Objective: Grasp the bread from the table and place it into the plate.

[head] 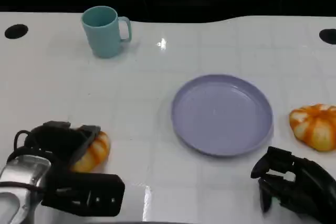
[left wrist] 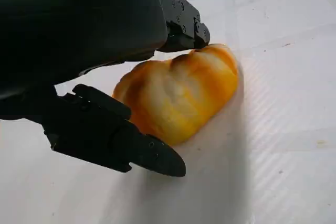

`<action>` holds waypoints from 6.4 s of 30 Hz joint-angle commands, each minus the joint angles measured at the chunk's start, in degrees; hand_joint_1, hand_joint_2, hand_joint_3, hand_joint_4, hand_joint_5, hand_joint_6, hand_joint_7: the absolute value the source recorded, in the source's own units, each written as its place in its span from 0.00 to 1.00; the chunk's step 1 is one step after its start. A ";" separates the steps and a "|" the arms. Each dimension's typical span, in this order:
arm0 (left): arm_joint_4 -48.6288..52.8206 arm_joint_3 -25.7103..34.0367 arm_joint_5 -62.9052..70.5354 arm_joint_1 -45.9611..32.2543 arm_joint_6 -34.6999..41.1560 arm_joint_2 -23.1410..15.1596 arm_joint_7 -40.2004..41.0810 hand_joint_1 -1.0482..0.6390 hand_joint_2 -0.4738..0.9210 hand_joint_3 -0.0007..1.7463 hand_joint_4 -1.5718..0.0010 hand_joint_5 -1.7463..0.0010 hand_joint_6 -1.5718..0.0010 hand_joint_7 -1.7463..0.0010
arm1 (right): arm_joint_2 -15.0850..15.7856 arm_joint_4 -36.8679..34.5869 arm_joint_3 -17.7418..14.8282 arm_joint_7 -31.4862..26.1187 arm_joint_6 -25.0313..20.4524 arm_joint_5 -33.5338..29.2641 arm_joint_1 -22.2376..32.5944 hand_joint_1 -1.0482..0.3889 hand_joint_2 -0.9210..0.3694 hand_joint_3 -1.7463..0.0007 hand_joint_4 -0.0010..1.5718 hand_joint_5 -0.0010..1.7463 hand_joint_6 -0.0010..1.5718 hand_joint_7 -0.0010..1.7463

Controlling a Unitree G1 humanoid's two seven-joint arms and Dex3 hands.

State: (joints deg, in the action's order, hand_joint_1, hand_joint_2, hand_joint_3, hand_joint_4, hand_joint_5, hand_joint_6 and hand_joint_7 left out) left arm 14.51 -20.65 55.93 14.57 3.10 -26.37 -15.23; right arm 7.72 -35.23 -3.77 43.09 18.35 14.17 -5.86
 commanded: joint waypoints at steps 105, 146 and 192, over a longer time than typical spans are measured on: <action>35.93 -13.79 -6.89 31.53 -16.74 26.39 41.52 0.45 0.87 0.32 0.45 0.00 0.50 0.35 | 0.91 -4.06 -0.12 0.81 1.81 0.49 -0.48 0.37 0.00 0.86 0.42 1.00 0.43 0.77; 46.55 -19.57 -7.72 36.69 -10.87 29.70 30.86 0.05 1.00 0.41 1.00 1.00 1.00 1.00 | 0.73 -3.56 0.08 0.75 1.83 0.69 -0.25 0.37 0.00 0.85 0.41 1.00 0.43 0.78; 11.58 0.03 -30.51 10.01 -29.65 18.93 20.78 0.30 1.00 0.22 0.69 0.27 0.61 0.64 | 0.78 -3.69 -0.50 1.73 0.37 1.67 -0.61 0.37 0.00 0.87 0.42 1.00 0.44 0.77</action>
State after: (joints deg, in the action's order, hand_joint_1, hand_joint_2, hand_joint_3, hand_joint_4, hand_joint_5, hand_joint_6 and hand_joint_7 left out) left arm 26.13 -21.49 26.12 24.94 -25.55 -7.08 5.96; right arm 7.71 -38.13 -3.95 44.60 19.79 15.89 -7.24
